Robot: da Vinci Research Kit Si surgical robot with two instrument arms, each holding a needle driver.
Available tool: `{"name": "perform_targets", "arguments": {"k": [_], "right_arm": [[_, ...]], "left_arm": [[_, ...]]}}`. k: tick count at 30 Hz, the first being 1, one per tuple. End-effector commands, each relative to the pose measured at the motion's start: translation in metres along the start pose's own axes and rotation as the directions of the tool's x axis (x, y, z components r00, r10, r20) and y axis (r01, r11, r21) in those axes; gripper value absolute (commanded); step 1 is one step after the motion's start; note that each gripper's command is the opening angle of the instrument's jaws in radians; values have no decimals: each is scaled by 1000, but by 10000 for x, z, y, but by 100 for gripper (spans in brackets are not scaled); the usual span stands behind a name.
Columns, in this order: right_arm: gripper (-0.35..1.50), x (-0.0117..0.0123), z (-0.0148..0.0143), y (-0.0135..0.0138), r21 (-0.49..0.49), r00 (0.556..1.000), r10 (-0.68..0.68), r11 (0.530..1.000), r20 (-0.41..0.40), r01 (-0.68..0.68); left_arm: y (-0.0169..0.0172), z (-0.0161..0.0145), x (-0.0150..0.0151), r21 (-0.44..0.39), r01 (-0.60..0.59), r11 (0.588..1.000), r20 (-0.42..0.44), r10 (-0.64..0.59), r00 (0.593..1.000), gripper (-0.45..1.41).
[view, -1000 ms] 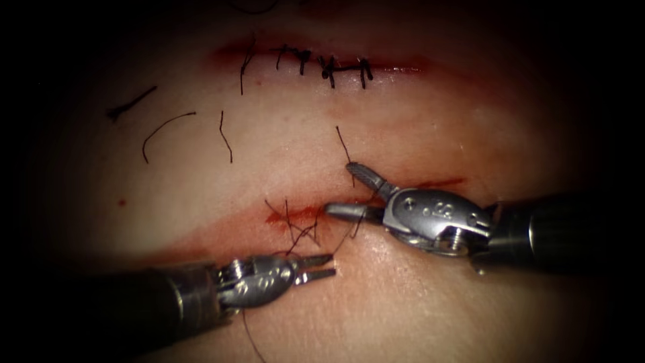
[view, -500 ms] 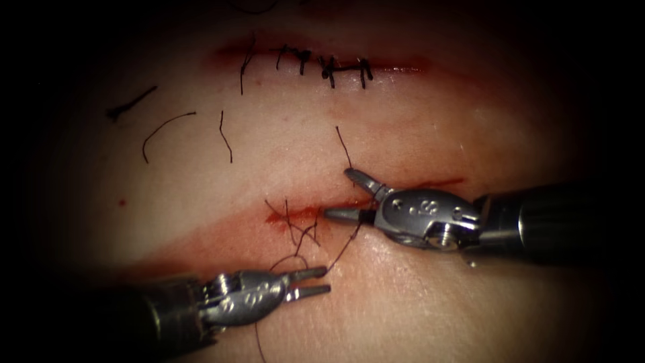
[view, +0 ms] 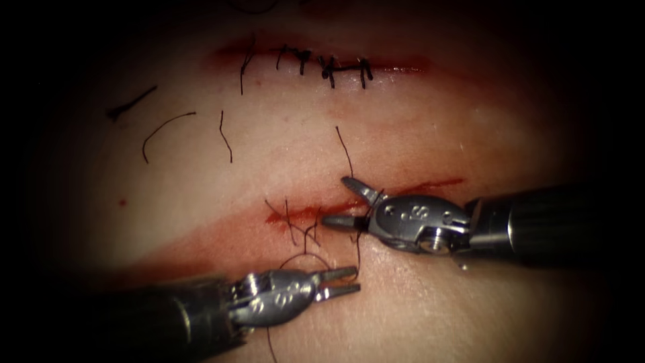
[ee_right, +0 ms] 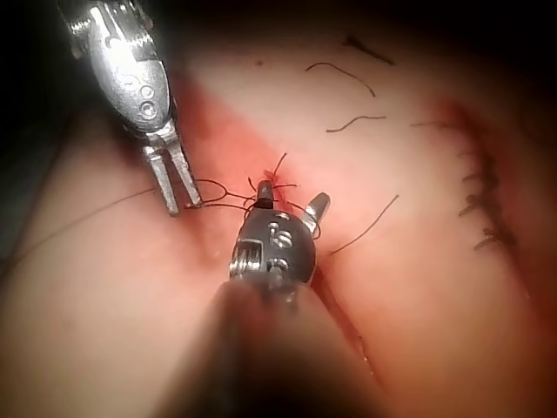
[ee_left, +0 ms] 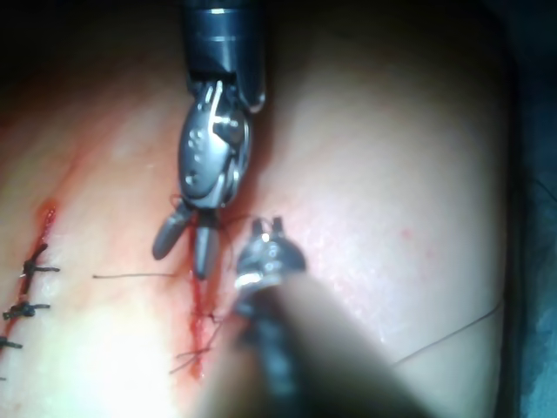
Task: Wound Closure
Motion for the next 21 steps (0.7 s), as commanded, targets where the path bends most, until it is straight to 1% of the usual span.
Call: {"name": "perform_targets", "arguments": {"k": [1,3,6,7,9,12,15,21], "right_arm": [[105,-3,5,-6,3,1000,2,1000,-1,-2],[105,-3,5,-5,6,1000,2,1000,-2,-2],[105,-2,5,-7,9,1000,2,1000,-3,-2],[105,-1,5,-8,11,1000,2,1000,-5,-2],[105,0,4,-10,14,1000,2,1000,-7,-2],[105,1,3,-11,17,1000,3,1000,-8,-3],[105,3,4,-12,21,1000,4,1000,-10,-3],[105,4,6,-14,27,1000,4,1000,-15,-3]], "left_arm": [[-1,7,-6,-10,-2,1000,7,2,1000,0],[-6,6,-10,-16,-5,1000,8,5,1000,-3],[-16,6,-18,-18,-10,1000,11,10,1000,-3],[-24,7,-25,-14,-15,1000,16,15,1000,-3],[-28,9,-34,-13,-21,1000,43,22,999,-3],[-27,14,-47,-19,-39,999,69,40,997,-1],[-25,21,-59,-19,-37,999,87,39,996,5],[-16,23,-65,-35,-42,998,117,46,992,7]]}}
